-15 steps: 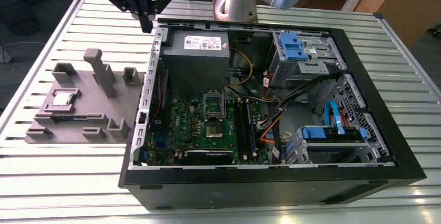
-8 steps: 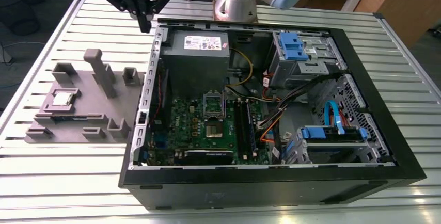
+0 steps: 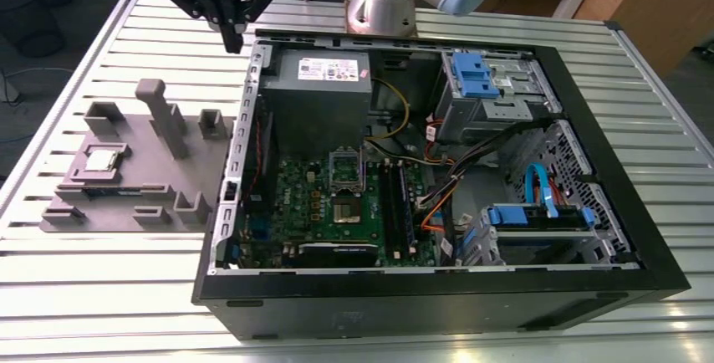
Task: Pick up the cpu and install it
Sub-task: 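Reach for the cpu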
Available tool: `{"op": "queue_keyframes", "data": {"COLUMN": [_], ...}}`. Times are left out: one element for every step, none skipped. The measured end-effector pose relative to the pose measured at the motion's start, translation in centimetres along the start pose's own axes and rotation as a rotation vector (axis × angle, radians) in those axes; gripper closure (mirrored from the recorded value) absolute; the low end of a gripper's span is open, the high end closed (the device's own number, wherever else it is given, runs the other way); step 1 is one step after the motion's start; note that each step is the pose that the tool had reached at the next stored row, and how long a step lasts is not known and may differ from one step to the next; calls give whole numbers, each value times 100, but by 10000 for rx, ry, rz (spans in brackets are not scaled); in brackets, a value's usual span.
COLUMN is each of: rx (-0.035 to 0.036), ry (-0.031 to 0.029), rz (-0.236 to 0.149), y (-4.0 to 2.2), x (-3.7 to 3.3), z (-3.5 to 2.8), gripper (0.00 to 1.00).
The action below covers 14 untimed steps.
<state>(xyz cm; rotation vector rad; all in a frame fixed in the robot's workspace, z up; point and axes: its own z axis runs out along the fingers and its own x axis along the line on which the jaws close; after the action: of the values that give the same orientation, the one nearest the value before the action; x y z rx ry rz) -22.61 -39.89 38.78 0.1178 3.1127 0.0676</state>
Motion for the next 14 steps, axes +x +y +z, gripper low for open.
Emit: {"op": "queue_keyframes", "data": {"rx": [0, 0, 0, 1, 0, 1, 0, 0, -1, 0, 0, 0, 0, 0], "ry": [0, 0, 0, 1, 0, 1, 1, 0, 0, 0, 0, 0, 0, 0], "rz": [1, 1, 1, 1, 1, 1, 1, 2, 3, 3, 2, 1, 2, 1], "y": [0, 0, 0, 0, 0, 0, -1, -1, -1, -1, -2, -2, -2, -3], "x": [1, 1, 1, 2, 4, 5, 5, 7, 10, 15, 19, 24, 28, 32], "z": [0, 0, 0, -1, 0, 0, 0, 0, 1, 0, 0, 0, 0, 0], "gripper": [90, 90, 90, 90, 90, 90, 90, 90, 90, 90, 90, 90, 90, 90]}}
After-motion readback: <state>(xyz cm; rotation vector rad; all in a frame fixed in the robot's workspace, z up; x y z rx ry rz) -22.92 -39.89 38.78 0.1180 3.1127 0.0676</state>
